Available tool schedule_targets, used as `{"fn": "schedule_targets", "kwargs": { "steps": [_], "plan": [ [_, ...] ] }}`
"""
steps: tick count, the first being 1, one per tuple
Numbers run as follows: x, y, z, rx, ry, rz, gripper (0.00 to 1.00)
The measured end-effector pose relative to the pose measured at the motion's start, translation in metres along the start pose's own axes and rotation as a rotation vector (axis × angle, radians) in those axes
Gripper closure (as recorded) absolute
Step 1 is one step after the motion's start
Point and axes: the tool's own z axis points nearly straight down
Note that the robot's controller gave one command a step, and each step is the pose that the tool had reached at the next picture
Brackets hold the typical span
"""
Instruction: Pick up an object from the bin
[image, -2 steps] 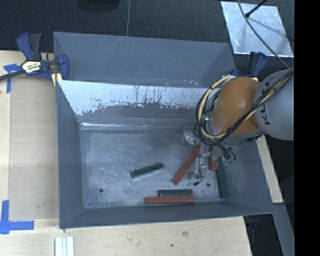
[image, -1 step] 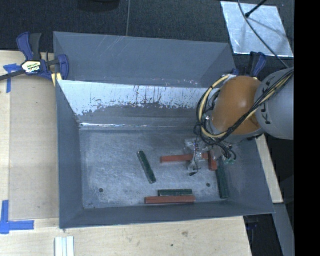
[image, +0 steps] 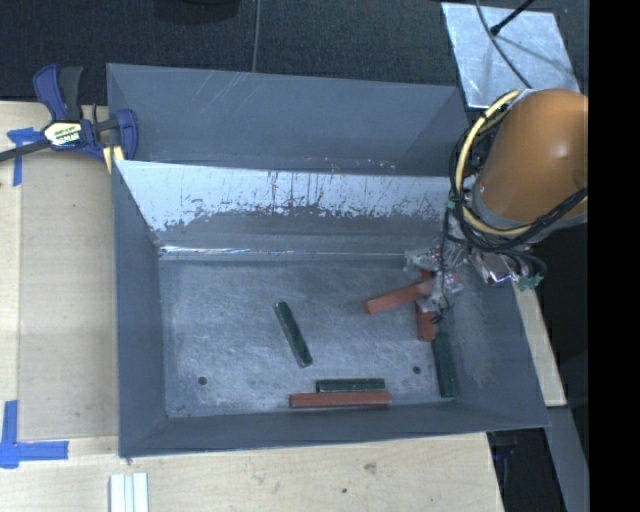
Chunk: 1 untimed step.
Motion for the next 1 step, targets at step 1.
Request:
{"fn": "schedule_targets", "kwargs": {
  "steps": [1],
  "plan": [
    [-0.0198,0.0418,-0.0511,-0.001,-0.002,-0.212,1.00]
  ]
}}
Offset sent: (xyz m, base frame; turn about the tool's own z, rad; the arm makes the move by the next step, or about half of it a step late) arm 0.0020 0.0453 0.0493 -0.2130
